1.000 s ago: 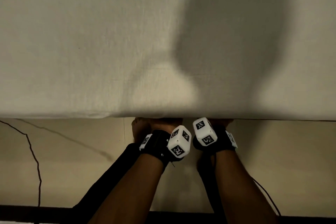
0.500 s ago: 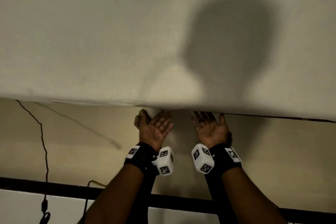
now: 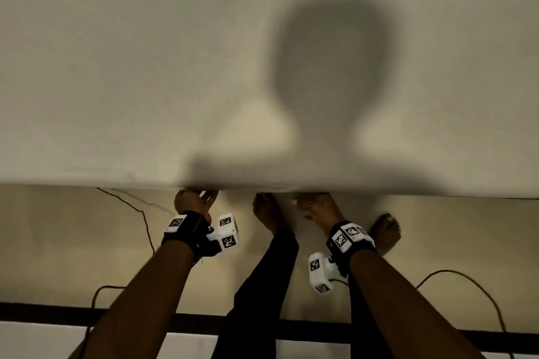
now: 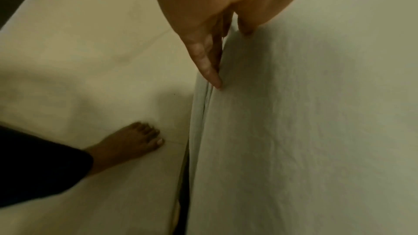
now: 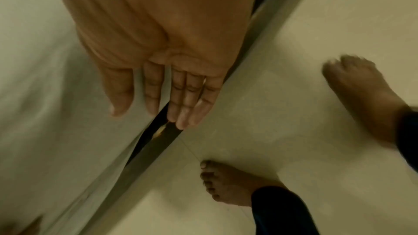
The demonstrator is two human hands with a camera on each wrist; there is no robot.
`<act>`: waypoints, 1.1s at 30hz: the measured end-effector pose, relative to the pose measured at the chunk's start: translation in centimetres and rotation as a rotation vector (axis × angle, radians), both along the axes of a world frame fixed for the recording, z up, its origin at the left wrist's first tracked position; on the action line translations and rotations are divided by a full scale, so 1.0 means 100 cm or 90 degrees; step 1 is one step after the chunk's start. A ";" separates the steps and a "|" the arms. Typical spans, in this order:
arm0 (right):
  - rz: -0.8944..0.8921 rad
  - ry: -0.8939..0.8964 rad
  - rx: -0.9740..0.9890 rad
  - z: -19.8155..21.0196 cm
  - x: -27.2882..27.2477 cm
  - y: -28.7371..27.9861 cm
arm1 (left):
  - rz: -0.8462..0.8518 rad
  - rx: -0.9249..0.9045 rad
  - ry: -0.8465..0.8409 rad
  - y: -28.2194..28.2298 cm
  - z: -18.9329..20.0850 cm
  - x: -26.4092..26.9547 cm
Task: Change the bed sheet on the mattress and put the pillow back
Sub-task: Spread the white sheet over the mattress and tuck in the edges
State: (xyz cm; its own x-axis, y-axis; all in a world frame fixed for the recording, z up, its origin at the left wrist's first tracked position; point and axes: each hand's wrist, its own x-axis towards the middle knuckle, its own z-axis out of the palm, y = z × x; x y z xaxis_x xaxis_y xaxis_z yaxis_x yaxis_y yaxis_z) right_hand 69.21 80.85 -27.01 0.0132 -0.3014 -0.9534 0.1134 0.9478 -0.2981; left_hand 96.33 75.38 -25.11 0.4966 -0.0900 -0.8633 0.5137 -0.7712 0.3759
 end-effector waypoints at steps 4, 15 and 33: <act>-0.106 0.012 -0.017 0.016 0.042 -0.012 | -0.236 0.175 -0.061 0.003 -0.004 0.037; -0.108 0.268 -0.028 -0.058 0.067 0.037 | -0.139 0.145 0.019 0.014 -0.026 0.067; -0.450 0.126 -0.003 -0.043 0.114 0.039 | -0.104 0.046 0.071 0.029 -0.103 0.118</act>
